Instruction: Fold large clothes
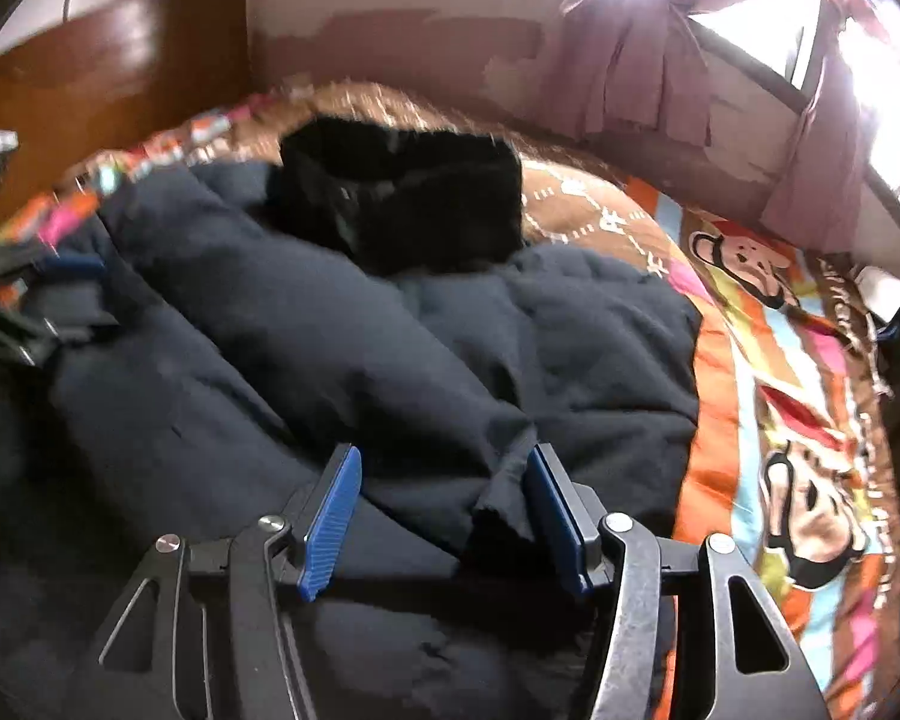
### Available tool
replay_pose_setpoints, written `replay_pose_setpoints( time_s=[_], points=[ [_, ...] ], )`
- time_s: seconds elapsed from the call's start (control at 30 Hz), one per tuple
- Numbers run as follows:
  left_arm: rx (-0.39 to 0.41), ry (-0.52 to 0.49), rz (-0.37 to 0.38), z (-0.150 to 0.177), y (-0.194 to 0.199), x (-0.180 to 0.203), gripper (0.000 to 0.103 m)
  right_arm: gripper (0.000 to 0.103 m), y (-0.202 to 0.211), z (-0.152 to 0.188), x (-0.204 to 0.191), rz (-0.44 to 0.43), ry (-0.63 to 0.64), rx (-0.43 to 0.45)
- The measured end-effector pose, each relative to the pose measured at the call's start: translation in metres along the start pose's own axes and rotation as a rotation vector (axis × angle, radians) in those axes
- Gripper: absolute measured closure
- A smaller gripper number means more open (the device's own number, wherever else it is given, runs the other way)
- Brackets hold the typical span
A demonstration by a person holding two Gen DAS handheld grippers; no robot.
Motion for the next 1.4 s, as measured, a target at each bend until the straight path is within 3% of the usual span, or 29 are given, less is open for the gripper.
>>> replay_pose_setpoints(
  time_s=[0.37,0.6,0.73,0.83,0.93,1.13,1.23,1.4],
  points=[
    [-0.013,-0.072,-0.073,0.012,-0.014,0.008,0.027,0.046,-0.023,0.029,0.01,-0.013,-0.042,-0.037],
    [0.077,0.09,0.031,-0.025,0.013,-0.025,0.027,0.044,-0.008,0.018,0.017,-0.075,-0.1,0.034],
    [0.113,0.154,0.004,-0.081,0.024,-0.056,0.027,0.036,0.017,-0.025,0.036,-0.133,-0.199,0.148],
    [0.127,0.156,-0.039,-0.126,0.019,-0.07,0.027,0.035,0.017,-0.064,0.049,-0.146,-0.234,0.187],
    [0.145,0.161,-0.101,-0.156,0.012,-0.079,0.027,0.036,-0.002,-0.104,0.061,-0.146,-0.261,0.167],
    [0.111,0.219,-0.097,-0.177,-0.03,-0.085,0.028,0.038,-0.05,-0.184,0.071,-0.152,-0.311,0.129],
    [0.072,0.232,-0.095,-0.179,-0.059,-0.088,0.039,0.044,-0.078,-0.203,0.076,-0.094,-0.307,0.078],
    [0.041,0.261,-0.063,-0.184,-0.084,-0.087,0.078,0.052,-0.115,-0.204,0.088,-0.061,-0.318,0.034]
  ],
)
Point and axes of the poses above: each gripper's, at about its wrist camera, not at the fingertips, and y roughly against the way its jaws point, x to its right, z to its underside, the point moved 9 cm from there along -y, roughly the way its jaws point, and after that the axes turned 7 degrees about -z, right-handed, at the moved point
